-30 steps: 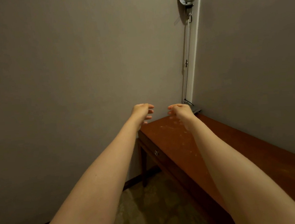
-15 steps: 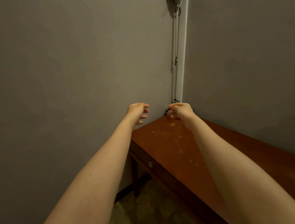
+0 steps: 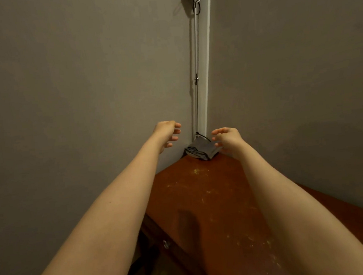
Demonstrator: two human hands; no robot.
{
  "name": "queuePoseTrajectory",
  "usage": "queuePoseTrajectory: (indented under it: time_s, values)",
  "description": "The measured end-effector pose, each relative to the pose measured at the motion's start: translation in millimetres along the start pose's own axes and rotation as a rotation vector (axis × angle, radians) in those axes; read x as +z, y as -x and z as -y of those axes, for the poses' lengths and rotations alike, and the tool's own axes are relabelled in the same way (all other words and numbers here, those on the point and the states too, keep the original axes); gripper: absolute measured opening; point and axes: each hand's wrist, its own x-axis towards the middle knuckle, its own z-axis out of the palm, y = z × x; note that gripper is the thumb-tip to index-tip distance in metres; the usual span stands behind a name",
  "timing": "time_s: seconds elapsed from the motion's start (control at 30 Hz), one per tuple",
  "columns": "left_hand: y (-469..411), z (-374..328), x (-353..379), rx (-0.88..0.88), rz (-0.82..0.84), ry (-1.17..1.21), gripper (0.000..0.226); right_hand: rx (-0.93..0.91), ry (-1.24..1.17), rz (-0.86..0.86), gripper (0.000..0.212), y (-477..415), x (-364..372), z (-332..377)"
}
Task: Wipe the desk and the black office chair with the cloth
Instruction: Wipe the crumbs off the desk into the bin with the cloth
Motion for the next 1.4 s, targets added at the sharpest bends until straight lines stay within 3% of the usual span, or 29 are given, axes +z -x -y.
queuePoseTrajectory:
  time_s: [0.27,0.63,0.97,1.13,1.27,1.4]
  values:
    - [-90,15,36,-0.033,0.099,0.008,0.029,0.093,-0.024,-0.039,0.026,-80,2,-31]
    - [-237,41,74,-0.100,0.263,-0.019,0.019,0.186,0.037,-0.152,0.017,-190,24,-73]
    - [-401,90,90,-0.174,0.383,-0.211,0.027,0.366,0.033,-0.291,0.016,-304,65,-123]
    - [-456,128,118,-0.184,0.449,-0.394,0.016,0.479,0.099,-0.299,0.014,-343,80,-156]
    - [-487,157,143,-0.162,0.523,-0.538,0.028,0.537,0.114,-0.309,0.015,-369,89,-179]
    - [-512,181,164,-0.162,0.512,-0.638,0.048,0.603,0.100,-0.361,0.038,-389,96,-204]
